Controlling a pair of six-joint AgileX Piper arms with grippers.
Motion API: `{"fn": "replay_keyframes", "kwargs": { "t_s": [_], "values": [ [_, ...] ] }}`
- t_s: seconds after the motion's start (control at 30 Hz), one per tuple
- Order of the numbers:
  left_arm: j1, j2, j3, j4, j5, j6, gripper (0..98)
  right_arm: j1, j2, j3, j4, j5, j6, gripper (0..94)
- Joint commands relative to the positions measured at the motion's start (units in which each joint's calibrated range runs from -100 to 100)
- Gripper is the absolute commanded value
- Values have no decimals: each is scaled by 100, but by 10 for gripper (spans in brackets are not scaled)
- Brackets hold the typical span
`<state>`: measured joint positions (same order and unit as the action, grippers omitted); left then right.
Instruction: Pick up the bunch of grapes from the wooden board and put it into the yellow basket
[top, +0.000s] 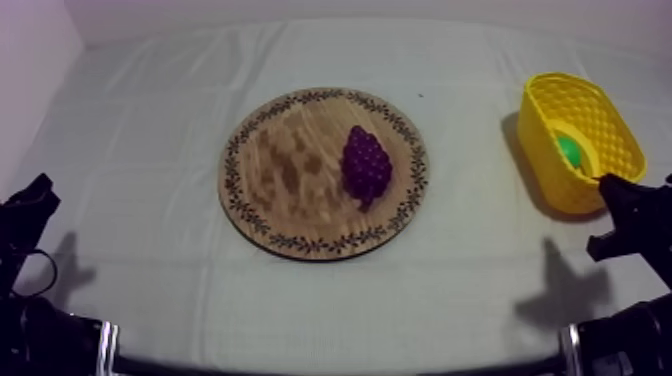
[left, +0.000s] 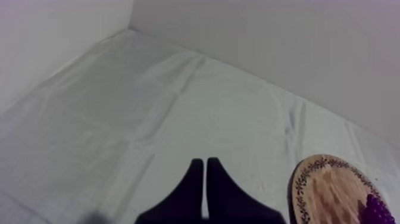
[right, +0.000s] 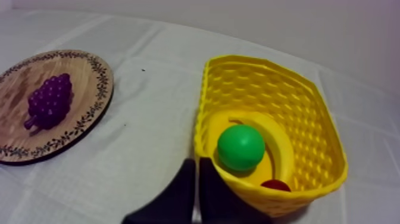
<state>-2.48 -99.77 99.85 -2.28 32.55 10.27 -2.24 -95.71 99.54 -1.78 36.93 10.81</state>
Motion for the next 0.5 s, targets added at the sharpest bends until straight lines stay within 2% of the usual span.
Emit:
{"fn": "replay_keyframes", "kwargs": {
  "t_s": [0.0,0.2,0.47],
  "values": [
    [-1,3,4,1,3,1,0,2,-4,2,0,16,0,3],
    [-1,3,4,1,3,1,0,-47,-4,2,0,16,15,3],
    [-1,3,4,1,3,1,0,-643,-4,2,0,16,22,3]
  ]
}}
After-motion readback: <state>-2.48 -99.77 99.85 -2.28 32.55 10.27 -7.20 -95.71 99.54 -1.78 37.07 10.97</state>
